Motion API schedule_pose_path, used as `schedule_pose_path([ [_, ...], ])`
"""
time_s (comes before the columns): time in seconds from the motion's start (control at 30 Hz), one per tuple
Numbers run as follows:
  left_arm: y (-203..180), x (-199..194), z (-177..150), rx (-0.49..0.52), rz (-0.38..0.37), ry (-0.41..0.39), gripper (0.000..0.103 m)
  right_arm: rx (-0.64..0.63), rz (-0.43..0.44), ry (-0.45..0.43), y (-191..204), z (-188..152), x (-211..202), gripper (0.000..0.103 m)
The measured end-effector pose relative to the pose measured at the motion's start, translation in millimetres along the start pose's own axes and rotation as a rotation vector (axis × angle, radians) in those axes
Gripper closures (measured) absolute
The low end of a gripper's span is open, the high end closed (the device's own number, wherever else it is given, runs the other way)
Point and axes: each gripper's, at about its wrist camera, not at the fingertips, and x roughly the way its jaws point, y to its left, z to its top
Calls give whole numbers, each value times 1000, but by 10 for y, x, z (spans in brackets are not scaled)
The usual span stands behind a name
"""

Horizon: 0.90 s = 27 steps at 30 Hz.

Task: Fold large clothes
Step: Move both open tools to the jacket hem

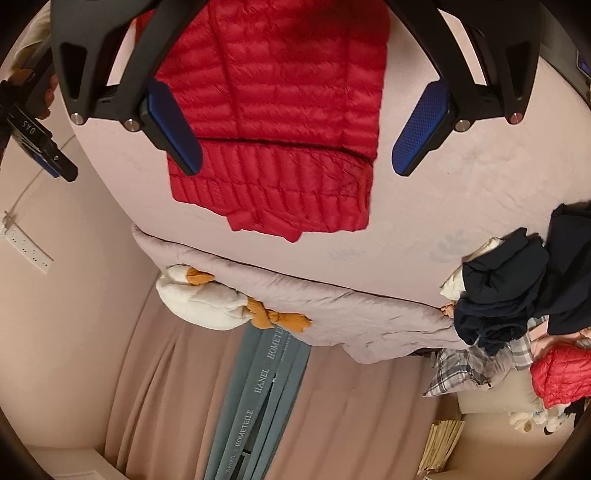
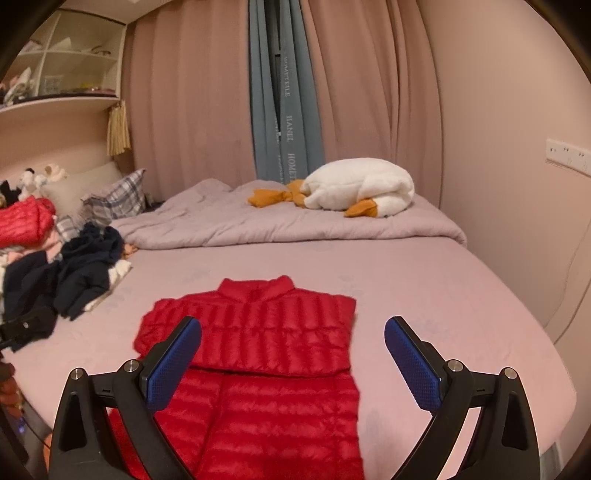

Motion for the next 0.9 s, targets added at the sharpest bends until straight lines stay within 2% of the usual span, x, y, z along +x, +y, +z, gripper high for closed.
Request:
schedule_pose_path([
  [0.17, -65, -57, -154, 13, -6, 23, 0, 19, 38, -3, 12, -110, -108, 4],
  [0.67, 35, -39, -621, -41, -34, 101, 0, 14, 6, 15, -21, -523, -313, 4],
  [0.9, 143, 28, -867, -63, -27, 151, 0, 44, 7, 70, -55, -769, -279, 4],
])
